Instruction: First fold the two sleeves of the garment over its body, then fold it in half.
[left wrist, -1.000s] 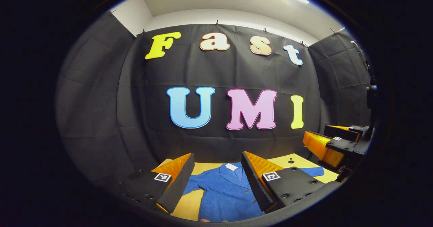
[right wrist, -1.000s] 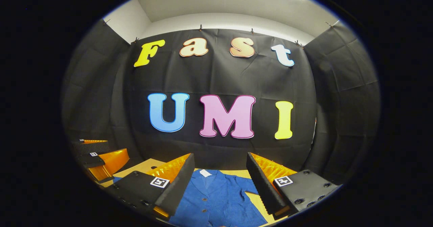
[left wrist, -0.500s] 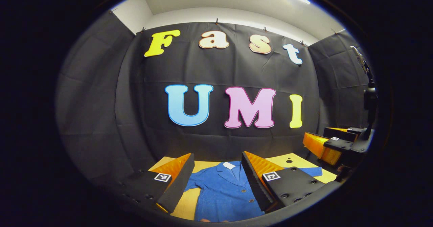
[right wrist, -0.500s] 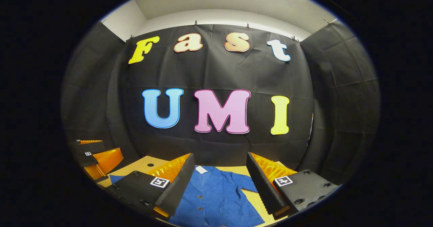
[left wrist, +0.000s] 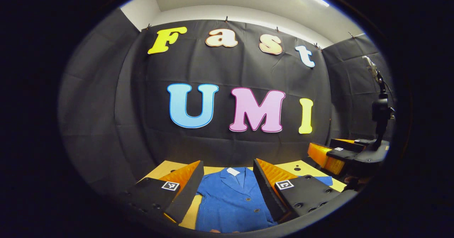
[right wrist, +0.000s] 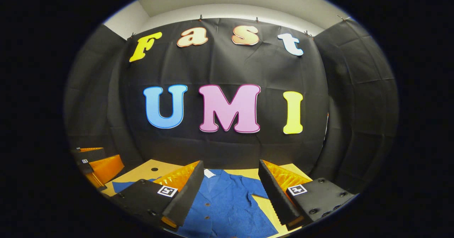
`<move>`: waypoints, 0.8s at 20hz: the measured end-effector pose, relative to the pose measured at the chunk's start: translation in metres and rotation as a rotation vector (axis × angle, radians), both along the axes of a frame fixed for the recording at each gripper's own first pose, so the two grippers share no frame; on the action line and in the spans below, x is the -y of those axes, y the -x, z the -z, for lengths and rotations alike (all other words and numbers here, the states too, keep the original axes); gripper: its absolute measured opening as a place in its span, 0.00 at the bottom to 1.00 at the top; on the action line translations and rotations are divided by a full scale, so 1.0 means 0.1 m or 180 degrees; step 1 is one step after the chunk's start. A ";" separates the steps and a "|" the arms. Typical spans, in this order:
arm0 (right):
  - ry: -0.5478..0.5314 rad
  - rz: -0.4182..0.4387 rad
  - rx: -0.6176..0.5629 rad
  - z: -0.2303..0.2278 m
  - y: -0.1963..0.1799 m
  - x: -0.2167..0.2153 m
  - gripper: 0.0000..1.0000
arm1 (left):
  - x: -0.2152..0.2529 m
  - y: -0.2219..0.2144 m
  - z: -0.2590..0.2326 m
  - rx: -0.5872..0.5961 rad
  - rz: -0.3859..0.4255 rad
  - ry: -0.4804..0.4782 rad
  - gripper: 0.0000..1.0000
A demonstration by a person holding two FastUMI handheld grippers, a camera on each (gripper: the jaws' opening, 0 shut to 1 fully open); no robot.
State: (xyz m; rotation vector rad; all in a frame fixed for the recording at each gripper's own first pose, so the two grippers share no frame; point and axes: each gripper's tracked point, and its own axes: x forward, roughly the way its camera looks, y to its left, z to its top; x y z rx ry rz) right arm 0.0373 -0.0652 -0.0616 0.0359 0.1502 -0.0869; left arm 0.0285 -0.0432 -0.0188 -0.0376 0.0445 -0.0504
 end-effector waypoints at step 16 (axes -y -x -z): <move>-0.0337 0.1330 -0.1748 2.51 -0.59 2.65 0.98 | 0.57 -0.61 0.36 -0.0396 -0.0074 -0.0086 0.81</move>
